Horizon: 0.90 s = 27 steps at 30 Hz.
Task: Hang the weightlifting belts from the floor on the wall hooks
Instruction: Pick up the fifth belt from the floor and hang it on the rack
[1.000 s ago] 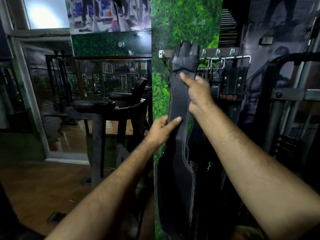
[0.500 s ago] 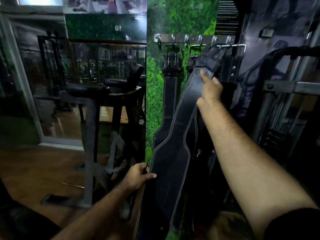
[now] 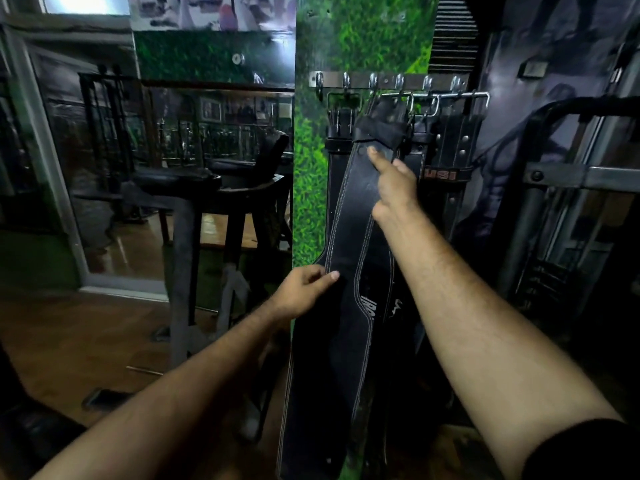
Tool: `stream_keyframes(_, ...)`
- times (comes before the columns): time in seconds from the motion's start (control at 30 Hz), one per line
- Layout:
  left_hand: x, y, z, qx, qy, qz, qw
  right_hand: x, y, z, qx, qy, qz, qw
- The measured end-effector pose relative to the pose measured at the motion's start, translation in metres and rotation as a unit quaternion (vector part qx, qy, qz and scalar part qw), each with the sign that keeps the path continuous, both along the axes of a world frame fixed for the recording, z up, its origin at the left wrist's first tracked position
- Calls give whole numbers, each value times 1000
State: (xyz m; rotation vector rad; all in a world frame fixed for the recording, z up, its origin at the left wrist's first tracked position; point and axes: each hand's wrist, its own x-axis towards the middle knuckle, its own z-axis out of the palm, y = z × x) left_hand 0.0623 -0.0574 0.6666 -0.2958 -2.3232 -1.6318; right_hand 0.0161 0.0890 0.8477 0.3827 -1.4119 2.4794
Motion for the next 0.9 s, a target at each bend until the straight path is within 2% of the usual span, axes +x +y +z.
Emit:
stream_keyframes(0.13, -9, 17, 4, 85, 26, -16, 996, -11, -4, -2, 64, 30, 2, 997)
stream_keyframes(0.23, -4, 28, 11, 112, 57, 30, 992, 0, -6, -5, 138, 86, -56, 985)
stream_keyframes(0.33, -4, 33, 33, 113, 104, 78, 985, 2, -9, -41, 266, 97, -117, 952)
stream_keyframes(0.4, -6, 33, 52, 127, 129, 99, 979, 1, -8, -71, 358, 120, -185, 907)
stream_keyframes(0.47, -14, 29, 70, 128, 153, 129, 971, -1, -4, -92, 367, 132, -231, 891)
stream_keyframes(0.53, -21, 22, 85, 146, 178, 156, 960, 3, -3, -105, 375, 148, -227, 887)
stream_keyframes(0.6, -26, 17, 98, 151, 196, 168, 954, 12, -2, -115, 425, 167, -243, 856)
stream_keyframes(0.63, -27, 17, 104, 149, 195, 166, 955, 13, -1, -119, 423, 167, -248, 855)
stream_keyframes(0.7, -27, 18, 115, 144, 200, 163, 955, 13, 3, -123, 385, 154, -230, 881)
stream_keyframes(0.8, -24, 18, 128, 142, 214, 169, 952, 15, 14, -133, 327, 132, -140, 925)
stream_keyframes(0.9, -21, 14, 136, 132, 224, 184, 948, 22, 23, -157, 321, 90, -61, 941)
